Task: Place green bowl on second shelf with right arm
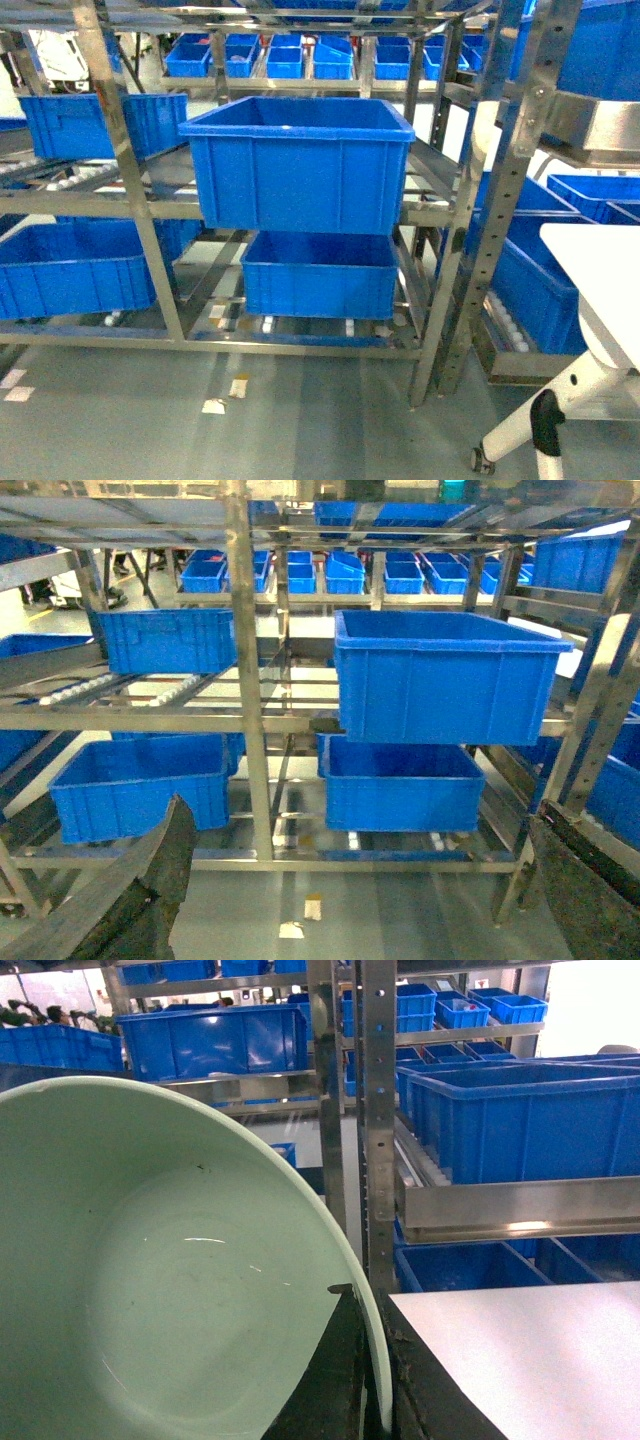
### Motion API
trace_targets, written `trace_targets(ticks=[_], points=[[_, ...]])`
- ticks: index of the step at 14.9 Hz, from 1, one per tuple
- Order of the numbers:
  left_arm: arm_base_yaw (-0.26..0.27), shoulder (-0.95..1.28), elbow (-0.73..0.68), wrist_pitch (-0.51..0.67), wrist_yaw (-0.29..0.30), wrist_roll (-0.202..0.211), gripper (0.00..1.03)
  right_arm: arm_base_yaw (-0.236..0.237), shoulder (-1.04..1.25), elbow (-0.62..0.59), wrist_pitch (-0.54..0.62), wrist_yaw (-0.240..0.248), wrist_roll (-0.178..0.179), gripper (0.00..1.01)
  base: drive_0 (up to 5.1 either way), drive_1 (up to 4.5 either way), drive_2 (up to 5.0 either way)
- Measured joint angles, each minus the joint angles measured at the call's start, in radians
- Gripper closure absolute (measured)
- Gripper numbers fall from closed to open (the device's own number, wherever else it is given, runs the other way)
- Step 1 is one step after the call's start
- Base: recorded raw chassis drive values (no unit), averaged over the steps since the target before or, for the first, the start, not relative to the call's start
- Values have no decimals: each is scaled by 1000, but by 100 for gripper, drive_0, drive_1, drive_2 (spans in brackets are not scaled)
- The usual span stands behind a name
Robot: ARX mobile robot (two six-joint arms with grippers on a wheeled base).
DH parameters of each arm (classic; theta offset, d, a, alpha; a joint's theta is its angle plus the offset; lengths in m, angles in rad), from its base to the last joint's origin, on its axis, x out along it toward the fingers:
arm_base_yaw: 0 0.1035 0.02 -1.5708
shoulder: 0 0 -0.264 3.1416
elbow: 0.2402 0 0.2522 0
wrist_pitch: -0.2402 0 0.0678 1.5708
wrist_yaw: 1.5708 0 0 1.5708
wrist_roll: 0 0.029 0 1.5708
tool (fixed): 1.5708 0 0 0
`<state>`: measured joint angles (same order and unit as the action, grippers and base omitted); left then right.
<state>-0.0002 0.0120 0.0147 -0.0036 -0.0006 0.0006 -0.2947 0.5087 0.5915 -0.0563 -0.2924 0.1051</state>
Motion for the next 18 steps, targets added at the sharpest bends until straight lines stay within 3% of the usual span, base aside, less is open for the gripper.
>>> trace_targets(ticks=[18], points=[[0, 0, 0, -2, 0, 0, 5, 0, 0, 0, 3, 0, 0, 99, -497, 250, 239]])
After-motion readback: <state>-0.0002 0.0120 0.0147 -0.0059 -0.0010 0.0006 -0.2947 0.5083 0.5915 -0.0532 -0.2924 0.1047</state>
